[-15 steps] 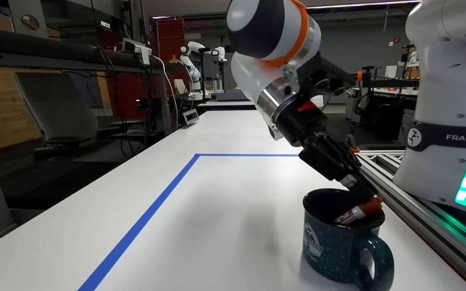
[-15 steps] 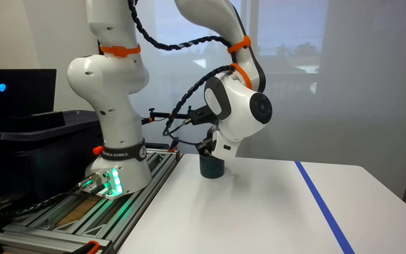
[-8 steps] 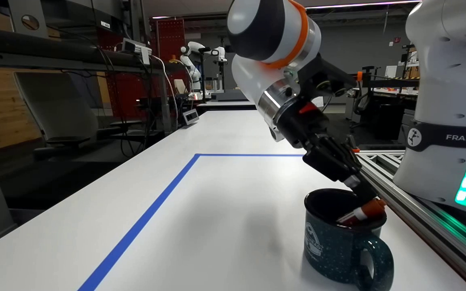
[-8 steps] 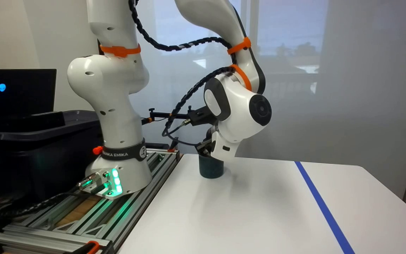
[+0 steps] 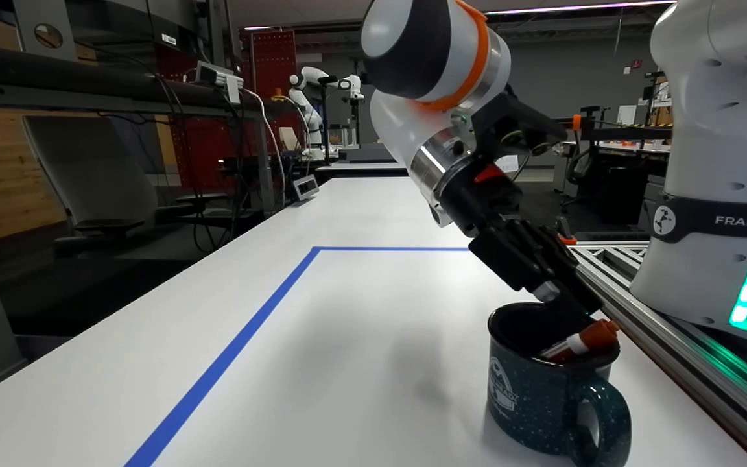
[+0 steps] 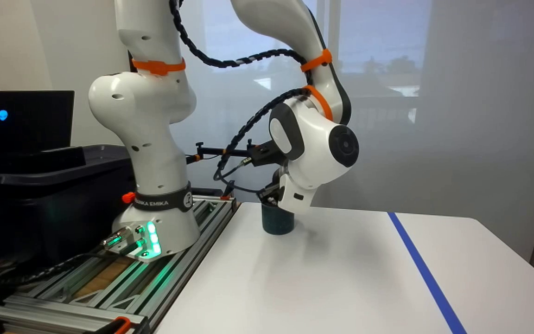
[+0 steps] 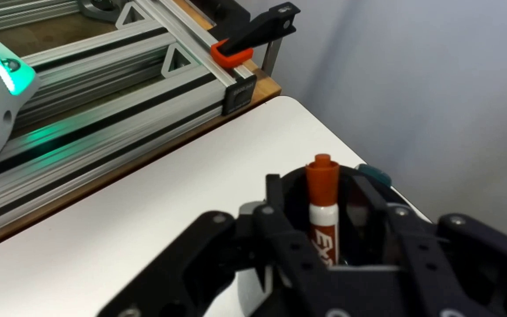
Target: Take the marker out of the mug.
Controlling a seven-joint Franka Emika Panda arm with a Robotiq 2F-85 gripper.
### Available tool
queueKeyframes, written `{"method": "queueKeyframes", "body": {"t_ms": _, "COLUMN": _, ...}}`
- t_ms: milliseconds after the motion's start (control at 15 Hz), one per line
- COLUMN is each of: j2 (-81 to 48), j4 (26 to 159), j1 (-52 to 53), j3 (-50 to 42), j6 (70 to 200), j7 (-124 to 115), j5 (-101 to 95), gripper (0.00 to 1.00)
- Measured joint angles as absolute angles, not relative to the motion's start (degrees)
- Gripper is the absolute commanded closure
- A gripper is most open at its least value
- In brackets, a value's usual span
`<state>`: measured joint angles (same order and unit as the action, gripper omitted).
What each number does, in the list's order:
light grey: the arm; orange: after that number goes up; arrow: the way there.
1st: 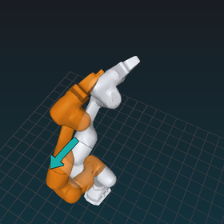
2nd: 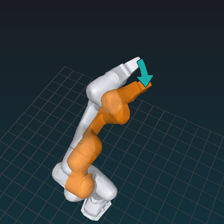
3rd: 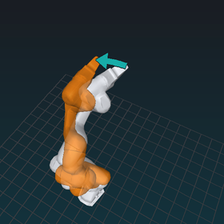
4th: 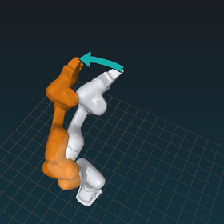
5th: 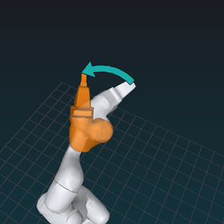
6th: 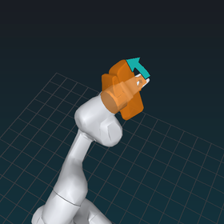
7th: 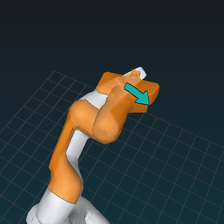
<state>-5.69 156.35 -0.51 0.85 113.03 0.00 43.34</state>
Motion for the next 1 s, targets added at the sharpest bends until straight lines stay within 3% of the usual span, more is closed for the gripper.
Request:
{"method": "queueKeyframes", "body": {"t_ms": 333, "j2": -6.72, "j4": 153.95, "j1": -0.69, "j3": 0.58, "j6": 112.86, "j7": 0.0, "j5": 43.23, "gripper": 0.62}}
{"method": "queueKeyframes", "body": {"t_ms": 667, "j2": -8.74, "j4": 151.78, "j1": -0.62, "j3": 0.84, "j6": 111.9, "j7": 0.01, "j5": 43.15, "gripper": 0.56}}
{"method": "queueKeyframes", "body": {"t_ms": 1000, "j2": -10.54, "j4": 151.05, "j1": -0.31, "j3": 1.37, "j6": 111.2, "j7": 0.0, "j5": 42.97, "gripper": 0.62}}
